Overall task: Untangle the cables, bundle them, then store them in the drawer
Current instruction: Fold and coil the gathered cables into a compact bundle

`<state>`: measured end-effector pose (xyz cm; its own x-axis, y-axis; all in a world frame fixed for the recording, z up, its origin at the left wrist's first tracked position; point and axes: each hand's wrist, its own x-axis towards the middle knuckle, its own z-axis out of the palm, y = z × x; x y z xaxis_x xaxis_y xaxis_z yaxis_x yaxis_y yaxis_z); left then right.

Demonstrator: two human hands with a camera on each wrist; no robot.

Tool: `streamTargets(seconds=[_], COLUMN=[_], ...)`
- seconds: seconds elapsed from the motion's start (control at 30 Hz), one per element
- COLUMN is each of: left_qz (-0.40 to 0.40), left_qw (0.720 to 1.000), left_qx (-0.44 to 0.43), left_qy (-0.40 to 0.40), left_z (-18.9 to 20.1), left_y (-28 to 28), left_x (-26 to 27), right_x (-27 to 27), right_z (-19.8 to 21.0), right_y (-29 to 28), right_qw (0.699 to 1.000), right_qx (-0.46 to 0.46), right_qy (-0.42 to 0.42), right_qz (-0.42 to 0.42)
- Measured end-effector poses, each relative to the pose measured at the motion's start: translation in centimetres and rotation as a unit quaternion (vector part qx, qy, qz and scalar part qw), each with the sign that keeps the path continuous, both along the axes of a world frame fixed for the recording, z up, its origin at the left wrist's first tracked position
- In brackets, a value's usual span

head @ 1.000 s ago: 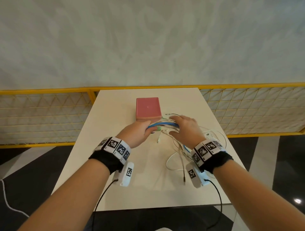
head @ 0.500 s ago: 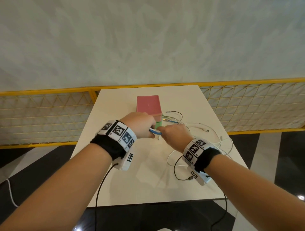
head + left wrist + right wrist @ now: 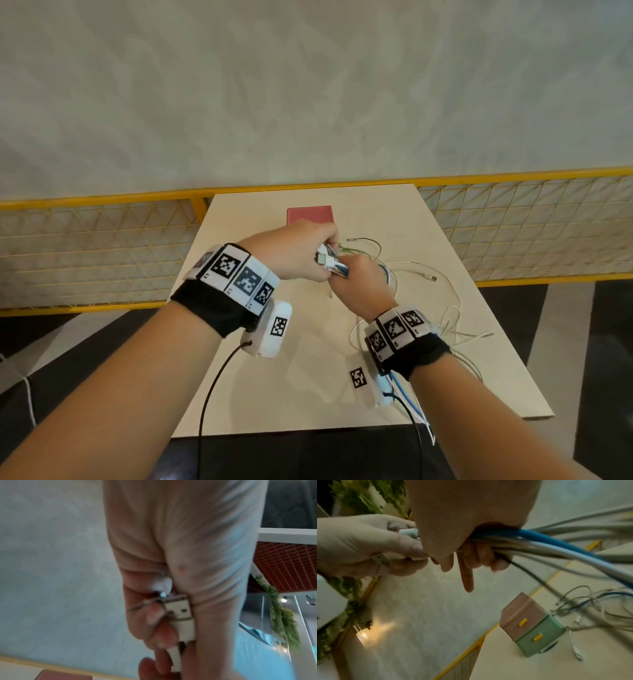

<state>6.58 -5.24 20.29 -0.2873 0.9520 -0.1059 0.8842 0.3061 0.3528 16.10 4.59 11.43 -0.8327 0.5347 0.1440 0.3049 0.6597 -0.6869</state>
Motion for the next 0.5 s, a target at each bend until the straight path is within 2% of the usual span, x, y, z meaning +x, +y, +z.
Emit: streamTargets(seconds=[0.07,0.13,0.23,0.3,0.43,0.5], left_qz=[-0.011,-0.019,-0.008,0.018,0.048,0.053], left_qw=[1.000,0.999,0.976,0.953,0.971,0.970], left_qx=[-0.006,0.028,0.140,0.205,0.214,0.212], left_qy=[0.023,-0.009,-0.164,-0.221,-0.098,-0.105], left_z=[-0.2,0.0,0.6,0.6,-1.6,-2.1], left_y=[0.2,-0.2,-1.1,-1.0,0.7,1.3], left_x=[0.3,0.3,0.3,1.2,3.3,3.7], right_x=[0.0,0.1,0.9,1.2,1.4,1.7], right_z=[0.3,0.4,0.3,0.3,0.6,0.6], right_y=[-0.3,-0.2,0.0,-0.4,-1.9,-2.2], right_qw=[1.000,0.998,0.983,0.974,0.962,0.956], right_qx=[0.002,-0.045,-0.151,-0.184,-0.215,-0.231], right_qy=[0.003,0.033,0.103,0.122,0.165,0.176], right_qz=[0.021,0.007,-0.036,-0.050,-0.041,-0.039])
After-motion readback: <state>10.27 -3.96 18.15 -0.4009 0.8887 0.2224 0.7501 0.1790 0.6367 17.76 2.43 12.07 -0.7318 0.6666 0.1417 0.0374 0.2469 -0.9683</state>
